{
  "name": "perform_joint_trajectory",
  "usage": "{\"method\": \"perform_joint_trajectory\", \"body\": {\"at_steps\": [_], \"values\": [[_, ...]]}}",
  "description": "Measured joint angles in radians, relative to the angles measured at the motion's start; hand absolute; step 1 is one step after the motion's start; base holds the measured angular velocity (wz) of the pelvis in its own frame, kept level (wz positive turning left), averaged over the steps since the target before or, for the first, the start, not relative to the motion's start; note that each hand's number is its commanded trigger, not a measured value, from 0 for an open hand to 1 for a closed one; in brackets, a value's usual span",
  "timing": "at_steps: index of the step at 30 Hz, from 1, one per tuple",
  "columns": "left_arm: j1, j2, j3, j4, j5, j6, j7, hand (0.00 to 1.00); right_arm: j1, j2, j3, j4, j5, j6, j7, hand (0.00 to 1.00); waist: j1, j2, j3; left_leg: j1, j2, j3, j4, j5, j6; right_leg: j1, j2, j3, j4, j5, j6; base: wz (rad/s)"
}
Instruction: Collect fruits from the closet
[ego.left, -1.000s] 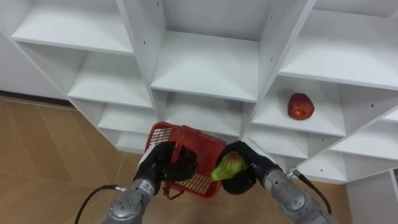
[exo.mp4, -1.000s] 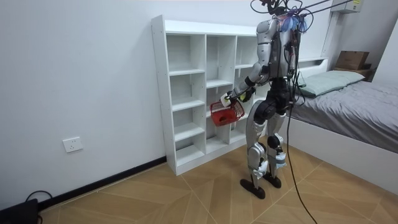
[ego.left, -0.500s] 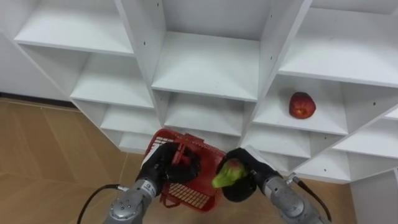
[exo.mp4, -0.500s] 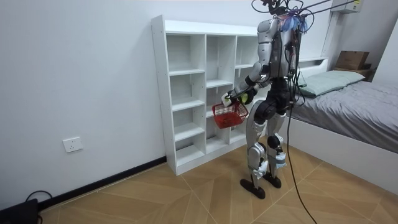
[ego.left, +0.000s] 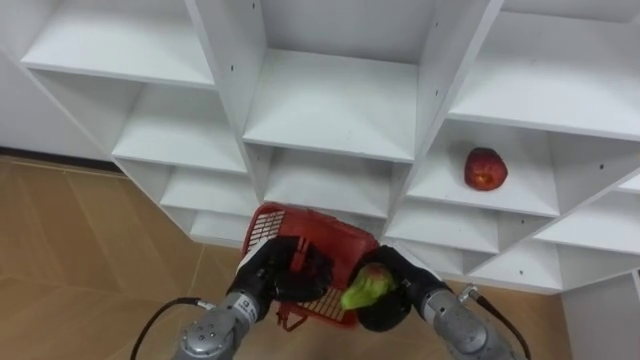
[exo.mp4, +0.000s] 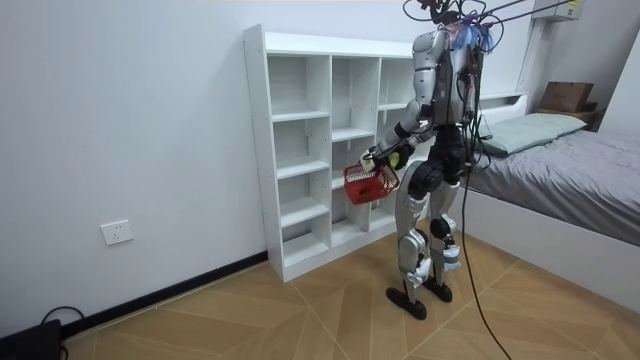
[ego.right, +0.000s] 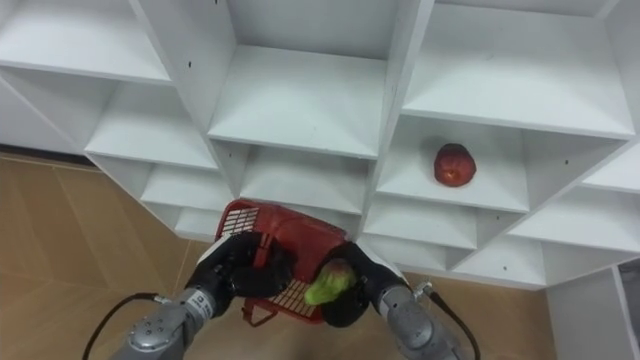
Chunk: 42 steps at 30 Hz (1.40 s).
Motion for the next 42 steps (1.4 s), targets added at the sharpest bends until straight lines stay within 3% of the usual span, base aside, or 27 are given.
{"method": "perform_joint_trajectory", "body": {"at_steps": [33, 34, 35, 36, 42], "values": [[-0.002, -0.003, -0.032, 0.000, -0.010, 0.000, -0.019, 1.00, -0.036, 0.031, 0.020, 0.071, 0.006, 0.000, 0.018, 0.98, -0.011, -0.006, 0.0028, -0.017, 0.001, 0.004, 0.001, 0.000, 0.000, -0.017, 0.000, 0.002, 0.001, 0.000, 0.000, 0.00], [-0.002, -0.003, -0.032, 0.000, -0.010, 0.000, -0.019, 1.00, -0.036, 0.031, 0.020, 0.071, 0.006, 0.000, 0.018, 0.76, -0.012, -0.006, 0.0028, -0.017, 0.001, 0.004, 0.001, 0.000, 0.000, -0.017, 0.001, 0.002, 0.001, 0.000, 0.000, 0.00], [-0.002, -0.003, -0.032, 0.000, -0.010, 0.000, -0.019, 1.00, -0.036, 0.031, 0.020, 0.071, 0.006, 0.000, 0.018, 0.10, -0.013, -0.006, 0.0028, -0.017, 0.001, 0.004, 0.001, 0.000, 0.000, -0.017, 0.000, 0.002, 0.001, 0.000, 0.000, 0.00], [-0.002, -0.003, -0.032, 0.000, -0.010, 0.000, -0.019, 1.00, -0.036, 0.031, 0.020, 0.071, 0.006, 0.000, 0.018, 0.00, -0.015, -0.006, 0.0027, -0.017, 0.001, 0.004, 0.001, 0.000, 0.000, -0.017, 0.001, 0.002, 0.001, 0.000, 0.000, 0.00], [-0.004, -0.004, -0.033, -0.003, -0.010, 0.000, -0.019, 1.00, -0.036, 0.031, 0.020, 0.071, 0.006, 0.000, 0.018, 0.00, -0.019, -0.006, 0.0026, -0.017, 0.001, 0.004, 0.002, 0.000, 0.000, -0.017, 0.001, 0.003, 0.001, 0.000, 0.000, 0.00]]}}
